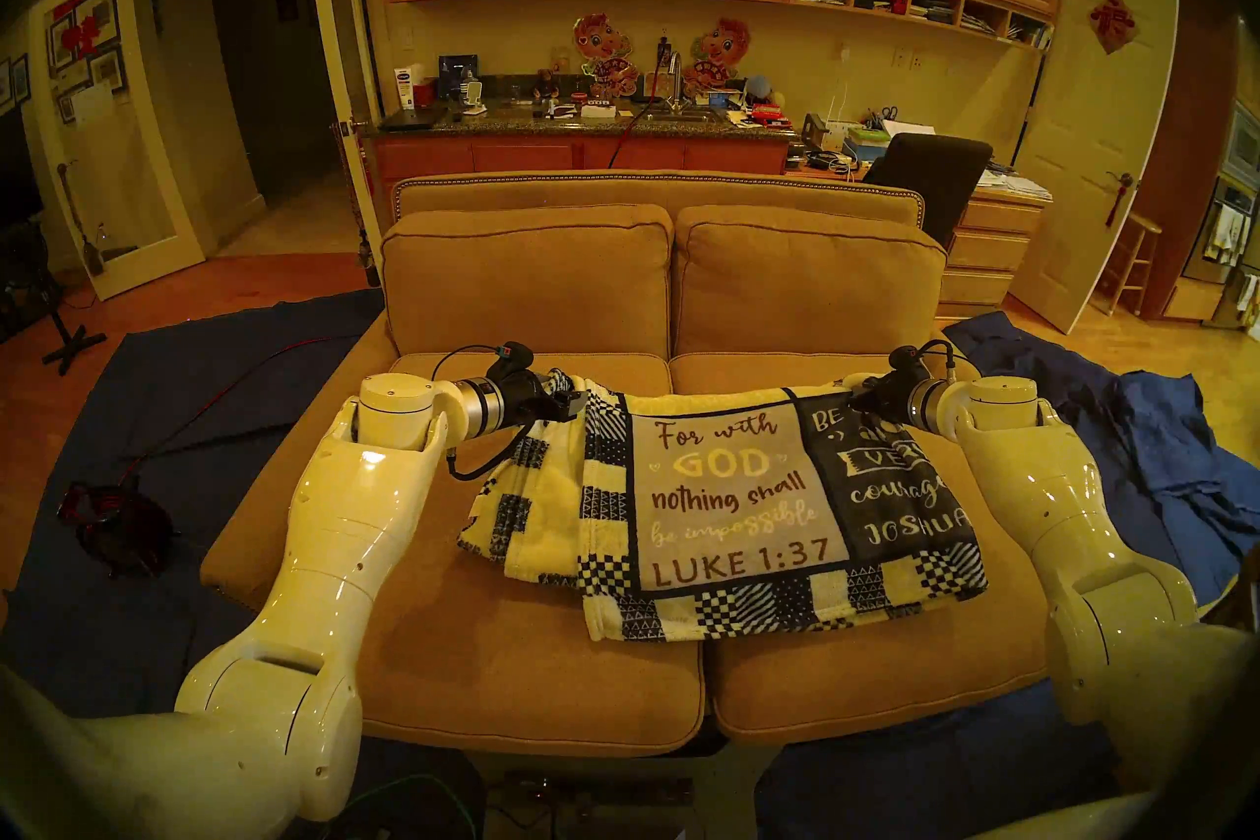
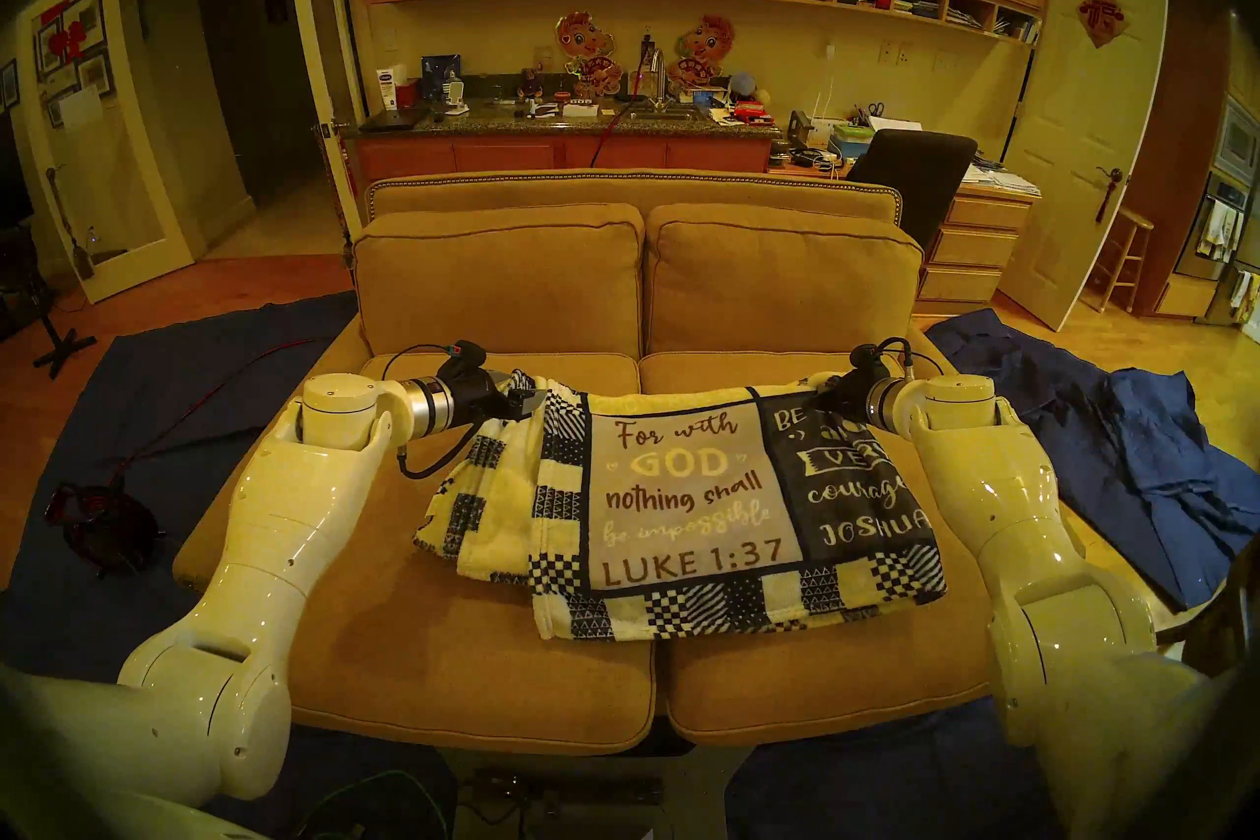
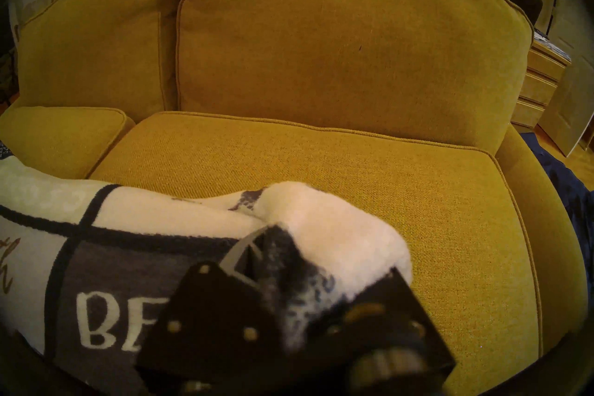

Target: Fold the blanket in half twice

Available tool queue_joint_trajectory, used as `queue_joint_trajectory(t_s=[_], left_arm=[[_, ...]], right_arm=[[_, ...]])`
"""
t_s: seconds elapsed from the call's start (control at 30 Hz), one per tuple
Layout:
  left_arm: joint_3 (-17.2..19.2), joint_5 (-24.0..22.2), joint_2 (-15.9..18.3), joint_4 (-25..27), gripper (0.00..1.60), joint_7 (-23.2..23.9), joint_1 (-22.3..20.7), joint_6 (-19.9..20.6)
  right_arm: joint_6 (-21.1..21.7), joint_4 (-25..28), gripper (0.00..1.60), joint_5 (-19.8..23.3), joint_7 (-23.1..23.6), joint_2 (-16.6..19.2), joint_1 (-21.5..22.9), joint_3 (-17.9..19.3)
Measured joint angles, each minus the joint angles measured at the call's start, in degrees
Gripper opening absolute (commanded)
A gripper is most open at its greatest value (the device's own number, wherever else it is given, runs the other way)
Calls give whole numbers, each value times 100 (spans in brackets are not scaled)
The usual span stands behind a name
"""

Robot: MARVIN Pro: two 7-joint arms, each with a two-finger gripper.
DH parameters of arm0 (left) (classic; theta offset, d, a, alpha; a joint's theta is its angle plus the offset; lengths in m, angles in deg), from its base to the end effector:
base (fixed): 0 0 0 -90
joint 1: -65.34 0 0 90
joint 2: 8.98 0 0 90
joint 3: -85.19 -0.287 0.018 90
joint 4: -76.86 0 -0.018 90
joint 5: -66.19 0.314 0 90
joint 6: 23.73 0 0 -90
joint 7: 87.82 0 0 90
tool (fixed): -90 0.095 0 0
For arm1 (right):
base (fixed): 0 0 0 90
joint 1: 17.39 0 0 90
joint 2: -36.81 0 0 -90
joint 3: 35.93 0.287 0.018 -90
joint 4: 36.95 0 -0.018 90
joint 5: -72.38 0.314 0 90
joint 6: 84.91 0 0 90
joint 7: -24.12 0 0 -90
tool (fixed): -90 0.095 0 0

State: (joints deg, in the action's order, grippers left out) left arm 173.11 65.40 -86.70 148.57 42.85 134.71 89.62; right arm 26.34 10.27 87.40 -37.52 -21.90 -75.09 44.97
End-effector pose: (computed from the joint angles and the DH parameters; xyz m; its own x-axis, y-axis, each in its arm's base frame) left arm 0.4994 0.0219 -0.2987 0.3654 -0.1701 0.9152 -0.5754 -0.8141 0.0784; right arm 0.5190 -0.2194 -0.3161 0.5476 0.1301 0.8266 0.2066 -0.9783 0.0171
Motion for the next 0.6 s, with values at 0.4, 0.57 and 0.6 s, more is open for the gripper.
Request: queue_joint_trajectory(t_s=[0.4, 0.57, 0.6], left_arm=[[217, -111, 56, 977, 160, 48, 596, 88], [305, -109, -3, 1453, 160, -153, 933, 341], [311, -108, -10, 1492, 160, -175, 961, 364]], right_arm=[[6, 31, 112, 276, 934, 271, -26, 204], [62, 229, 149, 413, 1301, 419, -226, 306], [74, 245, 154, 424, 1321, 431, -245, 315]])
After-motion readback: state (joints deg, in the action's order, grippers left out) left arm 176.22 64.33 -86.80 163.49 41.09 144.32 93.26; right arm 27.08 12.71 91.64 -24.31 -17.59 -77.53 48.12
